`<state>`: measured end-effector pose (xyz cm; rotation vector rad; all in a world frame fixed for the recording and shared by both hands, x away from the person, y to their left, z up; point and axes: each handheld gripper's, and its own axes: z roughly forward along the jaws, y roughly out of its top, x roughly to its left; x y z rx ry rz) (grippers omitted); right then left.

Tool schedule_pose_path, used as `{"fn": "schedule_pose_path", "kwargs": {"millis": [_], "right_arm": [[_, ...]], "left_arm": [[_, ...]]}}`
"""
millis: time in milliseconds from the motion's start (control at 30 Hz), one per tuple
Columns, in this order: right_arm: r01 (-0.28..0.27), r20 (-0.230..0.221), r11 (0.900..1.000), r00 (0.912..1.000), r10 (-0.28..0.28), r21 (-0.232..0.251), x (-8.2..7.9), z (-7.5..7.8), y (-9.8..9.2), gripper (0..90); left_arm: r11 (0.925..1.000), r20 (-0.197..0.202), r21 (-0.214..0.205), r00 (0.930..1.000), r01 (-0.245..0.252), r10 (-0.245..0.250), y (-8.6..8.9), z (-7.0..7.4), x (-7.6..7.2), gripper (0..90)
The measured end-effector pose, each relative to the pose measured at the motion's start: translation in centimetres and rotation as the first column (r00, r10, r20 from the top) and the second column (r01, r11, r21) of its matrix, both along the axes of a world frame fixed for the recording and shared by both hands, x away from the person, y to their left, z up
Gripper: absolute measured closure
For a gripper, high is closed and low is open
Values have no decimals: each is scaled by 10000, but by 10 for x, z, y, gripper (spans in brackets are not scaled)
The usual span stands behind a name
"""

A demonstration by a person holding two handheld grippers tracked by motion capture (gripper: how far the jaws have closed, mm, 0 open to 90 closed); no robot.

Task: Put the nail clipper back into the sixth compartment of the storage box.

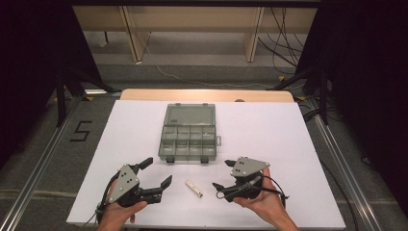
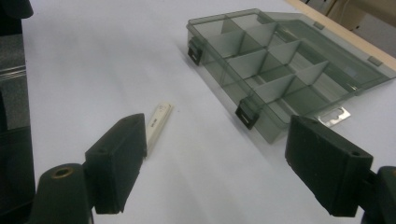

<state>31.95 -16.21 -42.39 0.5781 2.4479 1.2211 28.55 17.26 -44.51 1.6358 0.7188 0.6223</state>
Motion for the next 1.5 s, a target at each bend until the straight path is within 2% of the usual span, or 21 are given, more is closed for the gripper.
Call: {"fn": "schedule_pose_path", "kwargs": {"millis": [133, 233, 300, 433, 567, 700, 900, 1000, 1100, 1200, 1267, 1300, 1333, 1500], "right_arm": [[-190, -317, 9995, 9993, 182, -265, 5, 1, 12, 215], [-305, -570, 9980, 9980, 274, -551, 10, 2, 20, 218], [-339, -603, 9972, 9977, 298, -671, 12, 1, 27, 218], [-683, -946, 9917, 9938, 581, -1091, 17, 0, 40, 221], [-821, -1037, 9859, 9923, 674, -1455, 18, -5, 53, 240], [-955, -1366, 9794, 9880, 715, -1778, 19, -9, 62, 252], [-1303, -1525, 9625, 9837, 955, -2381, 22, -14, 74, 280], [-1475, -1667, 9562, 9802, 1071, -2527, 23, -16, 78, 291], [-1591, -1877, 9504, 9760, 1107, -2672, 25, -19, 81, 310], [-1664, -1888, 9427, 9753, 1143, -2891, 27, -22, 86, 326], [-1821, -2035, 9343, 9714, 1226, -3064, 28, -23, 89, 338], [-1821, -2035, 9343, 9714, 1226, -3064, 28, -23, 89, 338], [-1973, -2226, 9283, 9662, 1298, -3152, 29, -25, 91, 355], [-2039, -2575, 9199, 9590, 1188, -3350, 32, -28, 94, 377]], "left_arm": [[10000, 102, -26, 9999, 61, -61, 0, -1, 0, 157], [10000, 23, 0, 10000, -15, 15, 1, 0, -2, 157], [10000, 43, 30, 10000, -15, 15, 2, 0, -2, 157], [10000, 48, -4, 10000, -45, 45, 2, 0, -1, 157], [10000, 24, -38, 10000, -43, 44, 1, 0, -2, 157], [10000, 30, -45, 10000, -42, 42, 2, 0, -2, 156], [10000, 43, -33, 10000, -33, 33, 2, 0, -2, 157], [10000, 123, -48, 9999, -3, 4, 3, 0, -1, 157], [9999, 37, -55, 9999, -100, 100, 3, 1, -3, 157], [9999, 53, -75, 9999, -118, 119, 4, 1, -3, 157], [9999, 30, -105, 9999, -130, 130, 4, 1, -3, 157], [9999, 30, -105, 9999, -130, 130, 4, 1, -3, 157], [9999, 23, -105, 9999, -130, 130, 4, 1, -3, 157], [9999, 19, -93, 9999, -124, 124, 4, 1, -3, 157]]}}
